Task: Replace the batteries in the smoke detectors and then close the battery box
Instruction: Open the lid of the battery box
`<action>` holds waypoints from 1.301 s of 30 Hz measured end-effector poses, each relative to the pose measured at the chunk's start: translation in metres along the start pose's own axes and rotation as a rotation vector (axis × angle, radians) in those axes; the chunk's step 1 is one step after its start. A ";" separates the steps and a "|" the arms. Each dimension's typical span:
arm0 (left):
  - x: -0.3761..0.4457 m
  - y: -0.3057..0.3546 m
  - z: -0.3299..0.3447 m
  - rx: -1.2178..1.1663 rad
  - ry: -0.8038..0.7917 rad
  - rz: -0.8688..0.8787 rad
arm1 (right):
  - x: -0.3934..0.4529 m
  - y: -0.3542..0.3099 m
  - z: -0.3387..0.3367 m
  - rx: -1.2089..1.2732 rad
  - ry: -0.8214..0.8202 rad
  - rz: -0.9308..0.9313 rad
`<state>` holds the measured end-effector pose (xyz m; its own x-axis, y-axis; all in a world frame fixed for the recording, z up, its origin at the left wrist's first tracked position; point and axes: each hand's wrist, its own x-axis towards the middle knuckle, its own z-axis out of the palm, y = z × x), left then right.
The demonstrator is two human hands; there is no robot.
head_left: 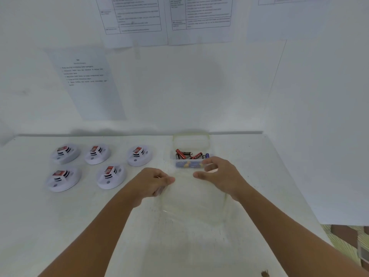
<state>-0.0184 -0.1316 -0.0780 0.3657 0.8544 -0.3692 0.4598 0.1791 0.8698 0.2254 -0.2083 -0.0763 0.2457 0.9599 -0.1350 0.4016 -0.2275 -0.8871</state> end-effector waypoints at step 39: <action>-0.022 -0.005 0.000 0.145 0.433 0.415 | -0.031 0.011 -0.017 0.364 0.185 0.059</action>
<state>-0.0284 -0.1510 -0.0745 0.1898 0.9645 0.1839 0.4663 -0.2534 0.8476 0.2377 -0.2432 -0.0743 0.4270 0.8936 -0.1384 0.0520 -0.1770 -0.9828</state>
